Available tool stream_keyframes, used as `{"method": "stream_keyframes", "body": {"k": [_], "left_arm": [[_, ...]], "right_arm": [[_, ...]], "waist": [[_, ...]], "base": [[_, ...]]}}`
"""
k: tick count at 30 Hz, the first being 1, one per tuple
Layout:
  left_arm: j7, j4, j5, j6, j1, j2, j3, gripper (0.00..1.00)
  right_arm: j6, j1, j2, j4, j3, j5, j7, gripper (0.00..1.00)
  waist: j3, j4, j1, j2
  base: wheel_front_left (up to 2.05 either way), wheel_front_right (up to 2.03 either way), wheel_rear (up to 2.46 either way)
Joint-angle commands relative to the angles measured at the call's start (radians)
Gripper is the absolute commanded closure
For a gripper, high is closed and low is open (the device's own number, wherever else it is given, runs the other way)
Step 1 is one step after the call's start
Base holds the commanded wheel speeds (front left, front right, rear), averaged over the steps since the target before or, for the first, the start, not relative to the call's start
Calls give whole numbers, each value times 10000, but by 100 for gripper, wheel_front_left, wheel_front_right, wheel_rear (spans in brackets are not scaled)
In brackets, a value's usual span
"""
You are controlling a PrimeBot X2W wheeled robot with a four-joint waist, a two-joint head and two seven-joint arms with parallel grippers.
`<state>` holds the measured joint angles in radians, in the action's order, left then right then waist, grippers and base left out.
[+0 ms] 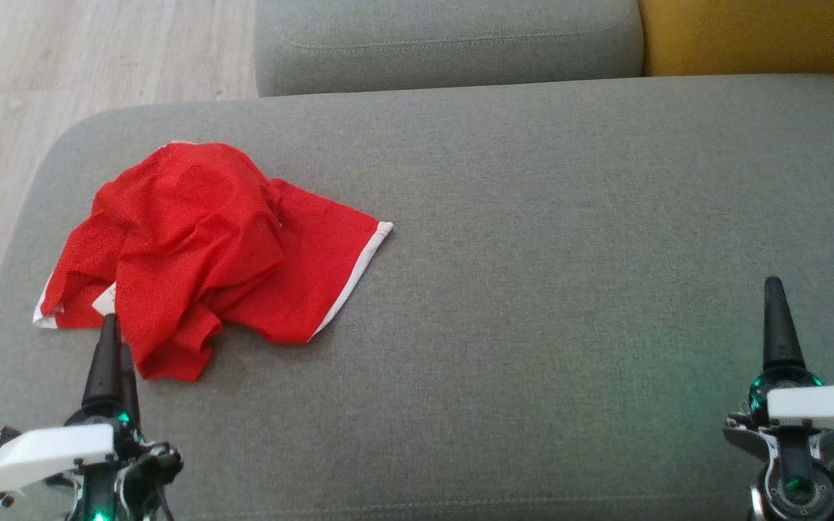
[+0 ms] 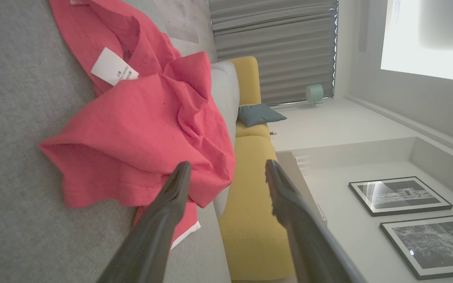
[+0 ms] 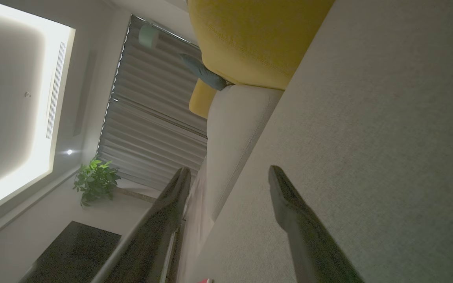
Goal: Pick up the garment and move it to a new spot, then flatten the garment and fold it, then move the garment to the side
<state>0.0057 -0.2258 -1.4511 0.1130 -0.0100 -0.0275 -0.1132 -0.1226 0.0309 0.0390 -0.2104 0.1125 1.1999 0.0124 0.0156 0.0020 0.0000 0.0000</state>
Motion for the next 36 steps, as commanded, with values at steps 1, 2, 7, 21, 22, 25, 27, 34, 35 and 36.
{"method": "stream_keyframes", "body": {"k": [1,2,7,21,22,25,27,34,35,36], "left_arm": [[-108,490,256,-27,-541,-131,-166,0],[-137,585,403,-43,-548,-132,-154,0],[-284,1059,1256,-250,-552,-138,13,0],[-693,2148,3852,-726,-495,-153,812,0],[-723,2222,4102,-785,-505,-154,867,0],[-810,2351,4652,-968,-499,-157,1065,0],[-869,2414,5015,-1043,-490,-159,1201,0],[-1073,2584,6435,-1192,-501,-167,1672,0],[-1102,2596,6664,-1204,-505,-168,1741,0],[-1131,2610,6884,-1225,-507,-169,1812,0]], "right_arm": [[-25,585,59,585,-115,-516,-154,0],[-26,603,60,720,-157,-805,-183,0],[-29,631,63,1253,-463,-2042,-331,0],[-38,539,71,1868,-974,-4693,-744,0],[-39,540,72,1894,-998,-4880,-773,0],[-41,513,73,1952,-1018,-5404,-862,0],[-42,489,75,1968,-1057,-5762,-921,0],[-46,445,79,2056,-1264,-6933,-1127,0],[-47,438,79,2068,-1294,-7095,-1156,0],[-48,431,80,2080,-1323,-7261,-1186,0]], "waist": [[22,4,0,0],[37,5,0,0],[90,3,0,0],[120,-31,0,0],[124,-34,0,0],[128,-40,0,0],[129,-41,0,0],[143,-51,0,0],[144,-54,0,0],[146,-56,0,0]], "base": [[0,0,0],[0,0,0],[0,0,0],[0,0,0],[0,0,0],[0,0,0],[0,0,0],[0,0,0],[0,0,0],[0,0,0]]}}
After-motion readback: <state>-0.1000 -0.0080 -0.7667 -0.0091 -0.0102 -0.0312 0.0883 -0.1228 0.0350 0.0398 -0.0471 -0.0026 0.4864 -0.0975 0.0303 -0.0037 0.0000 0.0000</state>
